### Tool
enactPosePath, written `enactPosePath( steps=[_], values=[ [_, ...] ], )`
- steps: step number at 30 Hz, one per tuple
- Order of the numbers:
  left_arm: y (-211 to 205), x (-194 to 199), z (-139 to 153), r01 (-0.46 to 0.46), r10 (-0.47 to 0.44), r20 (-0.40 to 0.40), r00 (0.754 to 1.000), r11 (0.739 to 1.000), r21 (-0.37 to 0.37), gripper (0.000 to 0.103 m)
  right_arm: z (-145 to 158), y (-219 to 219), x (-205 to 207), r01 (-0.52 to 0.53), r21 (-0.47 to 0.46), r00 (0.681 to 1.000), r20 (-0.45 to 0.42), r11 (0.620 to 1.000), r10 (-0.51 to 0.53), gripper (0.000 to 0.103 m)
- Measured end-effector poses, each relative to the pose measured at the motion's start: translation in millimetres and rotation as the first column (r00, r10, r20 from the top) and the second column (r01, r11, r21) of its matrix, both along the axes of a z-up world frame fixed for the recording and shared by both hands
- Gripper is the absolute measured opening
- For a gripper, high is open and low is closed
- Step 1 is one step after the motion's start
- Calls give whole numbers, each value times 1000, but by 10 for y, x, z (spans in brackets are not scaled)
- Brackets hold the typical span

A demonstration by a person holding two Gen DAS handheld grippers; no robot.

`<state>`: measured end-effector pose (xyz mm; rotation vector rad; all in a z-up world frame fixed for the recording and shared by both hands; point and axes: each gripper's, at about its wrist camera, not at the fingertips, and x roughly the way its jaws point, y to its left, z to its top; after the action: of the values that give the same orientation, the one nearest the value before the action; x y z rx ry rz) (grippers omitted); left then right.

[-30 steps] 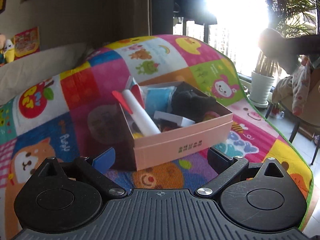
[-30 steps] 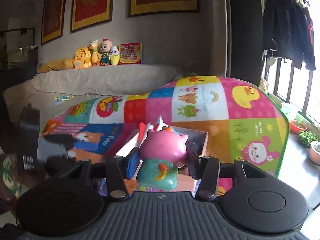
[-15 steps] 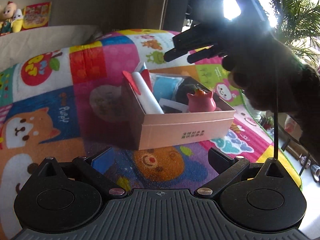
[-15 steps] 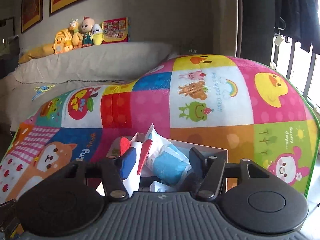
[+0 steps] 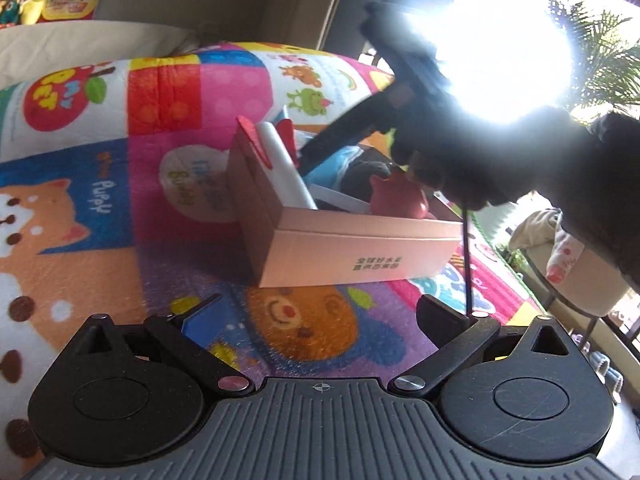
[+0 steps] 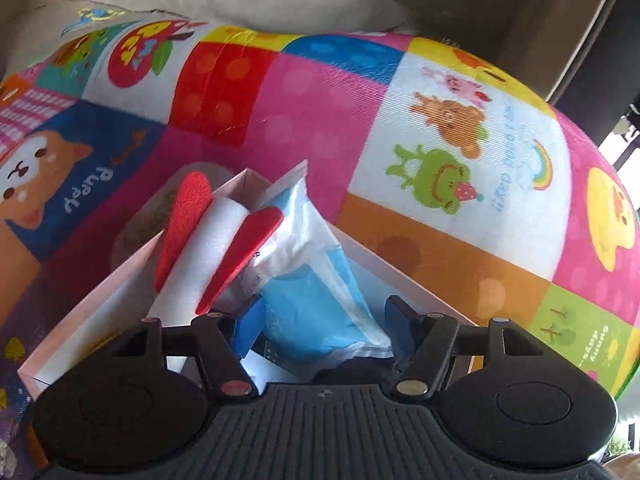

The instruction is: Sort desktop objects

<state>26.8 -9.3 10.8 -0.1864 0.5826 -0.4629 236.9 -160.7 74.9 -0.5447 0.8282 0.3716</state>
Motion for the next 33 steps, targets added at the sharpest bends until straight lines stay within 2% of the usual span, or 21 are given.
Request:
enactPosePath(
  steps=[3, 4, 6, 8, 10, 13, 17, 19, 20, 21, 23, 25, 27, 28, 30, 31, 32, 33],
  values=[
    [-2, 39, -2, 6, -6, -3, 1000, 1000, -16, 103, -41, 84, 148, -11, -31, 998, -66, 999, 9, 63],
    [13, 50, 3, 6, -6, -3, 1000, 1000, -19, 103, -36, 114, 159, -22, -37, 997, -80, 999, 19, 55],
    [43, 66, 14, 5, -5, -1, 1000, 1000, -20, 103, -7, 203, 102, -50, -84, 997, -65, 995, 45, 48],
    [75, 86, 27, -1, 1, 4, 1000, 1000, -16, 103, 32, 310, -39, -95, -181, 995, -8, 979, 95, 44],
    [104, 114, 35, -11, 12, 6, 1000, 1000, -15, 103, 41, 402, -202, -128, -350, 981, 94, 928, 171, 42],
    [109, 160, 21, -20, 20, 0, 1000, 1000, -21, 103, -46, 396, -374, -202, -527, 938, 138, 826, 317, 43],
    [64, 162, 16, -7, 7, -11, 1000, 1000, -14, 103, -248, 374, -394, -213, -617, 913, 150, 758, 379, 44],
    [77, 100, 51, 2, -2, 5, 1000, 1000, 4, 103, -312, 370, -352, -209, -619, 924, 128, 757, 360, 45],
    [102, 68, 70, 4, -4, 15, 1000, 1000, 11, 103, -285, 344, -340, -203, -602, 935, 114, 772, 335, 46],
    [134, 44, 85, 1, -1, 22, 1000, 1000, 17, 103, -209, 294, -330, -196, -562, 947, 105, 803, 304, 47],
    [196, 36, 99, -17, 17, 23, 1000, 1000, 17, 103, 33, 153, -296, -159, -445, 967, 108, 881, 229, 62],
    [214, 81, 97, -36, 36, 14, 999, 999, 5, 103, 370, -27, -292, -93, -273, 981, 138, 957, 135, 72],
    [178, 142, 92, -38, 38, -1, 999, 999, -13, 103, 640, -151, -290, -40, -89, 987, 151, 995, 54, 72],
    [140, 162, 94, -32, 32, -9, 999, 999, -18, 103, 731, -179, -307, -28, 1, 988, 153, 1000, 27, 72],
    [43, 152, 111, -6, 6, -9, 1000, 1000, -15, 103, 804, -149, -279, -17, 127, 990, 139, 992, -1, 57],
    [-1, 131, 125, 7, -7, -5, 1000, 1000, -5, 103, 787, -83, -247, -15, 158, 992, 124, 987, -5, 38],
    [-32, 109, 138, 17, -17, 0, 1000, 1000, 4, 103, 749, -17, -226, -15, 176, 993, 120, 984, -7, 28],
    [-53, 86, 147, 24, -24, 3, 1000, 1000, 14, 103, 695, 59, -197, -20, 184, 992, 126, 983, -3, 27]
  ],
)
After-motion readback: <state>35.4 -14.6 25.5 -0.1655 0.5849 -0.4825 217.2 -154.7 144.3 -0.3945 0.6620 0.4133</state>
